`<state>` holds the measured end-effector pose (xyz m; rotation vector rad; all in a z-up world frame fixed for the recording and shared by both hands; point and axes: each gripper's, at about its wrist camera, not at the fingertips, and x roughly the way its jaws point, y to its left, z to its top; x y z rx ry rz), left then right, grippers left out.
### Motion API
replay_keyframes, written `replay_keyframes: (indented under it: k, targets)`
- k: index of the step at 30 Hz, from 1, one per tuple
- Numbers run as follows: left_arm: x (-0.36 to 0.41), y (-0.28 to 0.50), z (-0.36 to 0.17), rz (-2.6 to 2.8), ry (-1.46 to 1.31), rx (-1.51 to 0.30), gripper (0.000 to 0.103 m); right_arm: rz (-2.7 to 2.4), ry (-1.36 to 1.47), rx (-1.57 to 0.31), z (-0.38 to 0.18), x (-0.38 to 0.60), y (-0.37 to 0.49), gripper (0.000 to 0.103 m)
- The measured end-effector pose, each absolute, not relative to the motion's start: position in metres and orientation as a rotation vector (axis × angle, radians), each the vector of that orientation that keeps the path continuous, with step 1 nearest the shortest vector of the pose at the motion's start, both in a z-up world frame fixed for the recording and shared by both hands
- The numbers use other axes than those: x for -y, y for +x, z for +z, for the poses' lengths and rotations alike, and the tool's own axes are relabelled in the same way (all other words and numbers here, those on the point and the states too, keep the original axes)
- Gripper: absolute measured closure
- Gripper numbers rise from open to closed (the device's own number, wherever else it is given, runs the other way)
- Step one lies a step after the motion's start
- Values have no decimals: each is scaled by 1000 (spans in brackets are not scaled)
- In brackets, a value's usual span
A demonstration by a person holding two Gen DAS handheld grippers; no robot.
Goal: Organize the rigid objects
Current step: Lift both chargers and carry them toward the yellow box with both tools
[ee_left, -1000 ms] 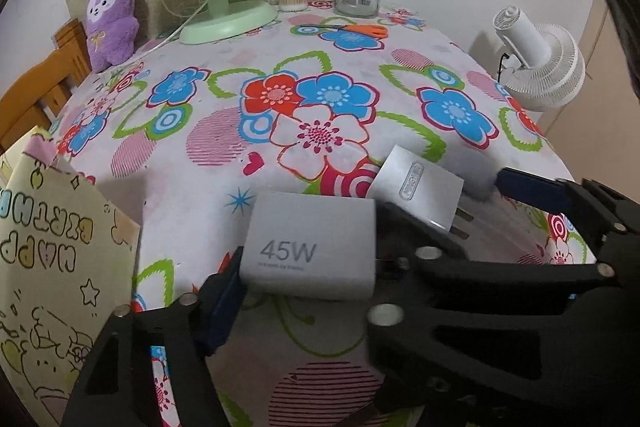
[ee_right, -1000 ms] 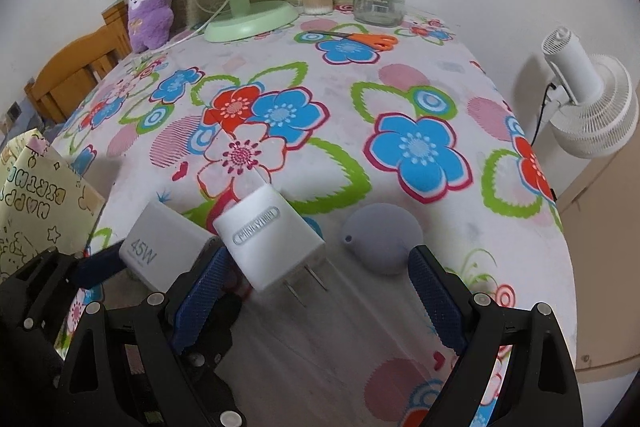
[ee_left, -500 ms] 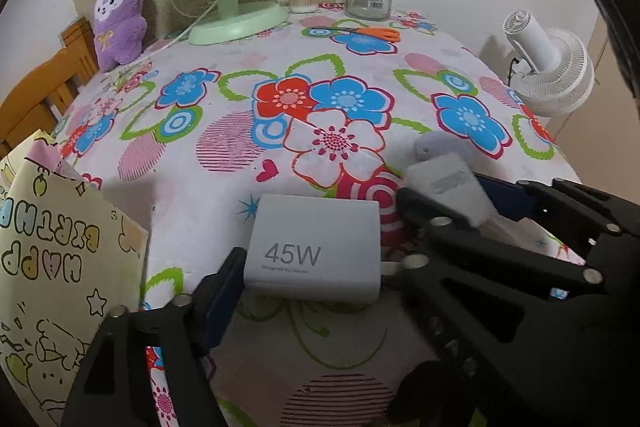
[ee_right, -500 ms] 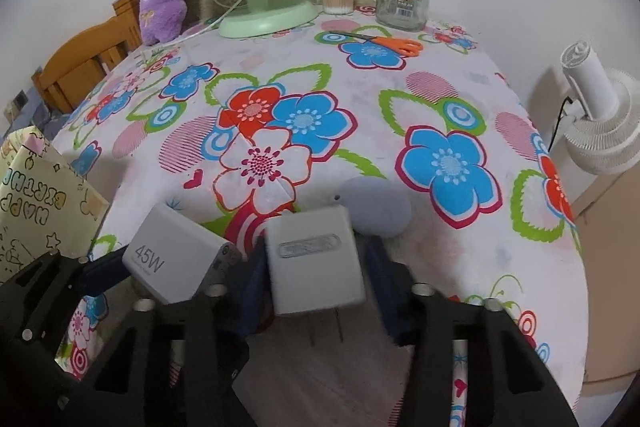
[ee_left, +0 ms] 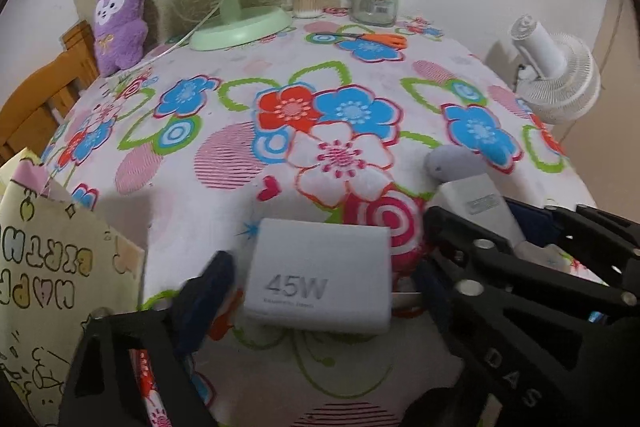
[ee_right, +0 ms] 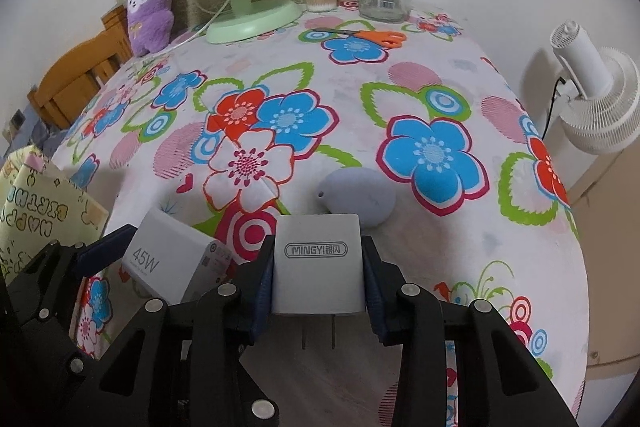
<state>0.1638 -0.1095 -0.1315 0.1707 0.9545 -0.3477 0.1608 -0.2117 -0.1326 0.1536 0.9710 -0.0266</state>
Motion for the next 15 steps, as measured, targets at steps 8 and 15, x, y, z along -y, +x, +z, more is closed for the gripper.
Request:
replay_keyframes:
  k: [8,15]
  targets:
    - [114,158,-128,-360,200,-947,31,-30,150,-976,-130,212,157,61]
    - [111,144,-125,-365,186,-955,31,-31,147,-973,-127,209,142,61]
